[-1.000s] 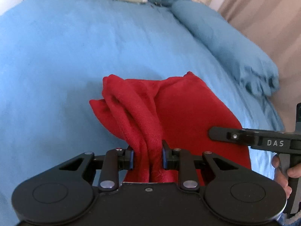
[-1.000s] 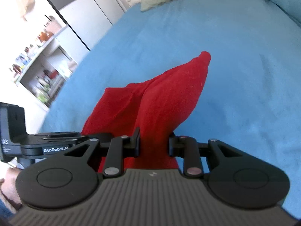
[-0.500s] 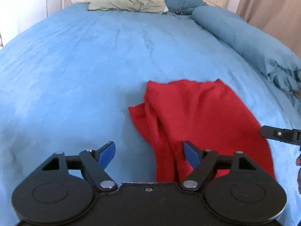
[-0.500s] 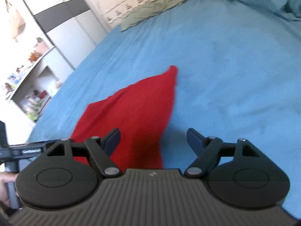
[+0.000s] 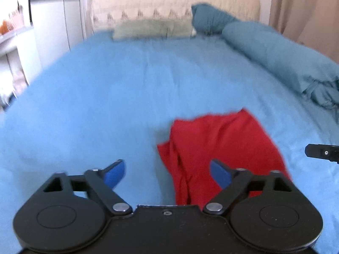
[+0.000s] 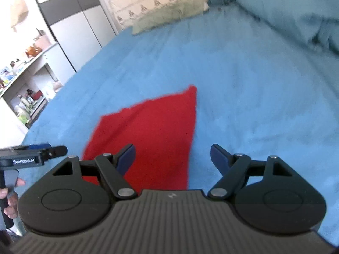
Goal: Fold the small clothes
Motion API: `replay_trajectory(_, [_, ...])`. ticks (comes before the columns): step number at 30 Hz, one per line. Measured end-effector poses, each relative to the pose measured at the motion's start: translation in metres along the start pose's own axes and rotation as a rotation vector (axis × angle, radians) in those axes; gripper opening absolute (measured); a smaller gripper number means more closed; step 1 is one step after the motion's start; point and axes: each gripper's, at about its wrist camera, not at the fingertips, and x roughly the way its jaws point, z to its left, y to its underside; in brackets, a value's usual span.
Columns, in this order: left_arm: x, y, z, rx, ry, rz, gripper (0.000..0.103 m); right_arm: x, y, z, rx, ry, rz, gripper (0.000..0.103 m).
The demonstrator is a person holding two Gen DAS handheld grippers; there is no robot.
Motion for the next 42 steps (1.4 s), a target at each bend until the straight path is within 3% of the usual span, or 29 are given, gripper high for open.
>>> replay_trajectory(4, [-0.069,-0.005,-0.005,-0.024,-0.040,-0.066,0.103,-0.062,-0.007,0.030,-0.004,0.063,-0.039,0.103])
replay_trajectory(8, [-0.119,0.003,-0.010,-0.076,-0.086,-0.020,0.103,-0.121,-0.003,0.056,-0.007,0.135,-0.082,0.103])
replay_trajectory(15, [-0.180,0.041,-0.034,-0.055,-0.149,0.025,0.103,-0.188,0.028,0.094,-0.058,0.259,-0.013,0.103])
replay_trajectory(22, [-0.203,0.075,-0.045,-0.070,-0.108,0.071,0.103,-0.224,0.075,0.111,-0.104,0.331,0.034,0.103])
replay_trajectory(26, [-0.210,0.083,-0.053,-0.033,-0.129,0.068,0.103,-0.232,0.093,0.115,-0.117,0.342,0.055,0.103])
replay_trajectory(42, [-0.213,0.084,-0.066,0.009,-0.119,0.047,0.103,-0.236,0.099,0.115,-0.115,0.371,0.050,0.103])
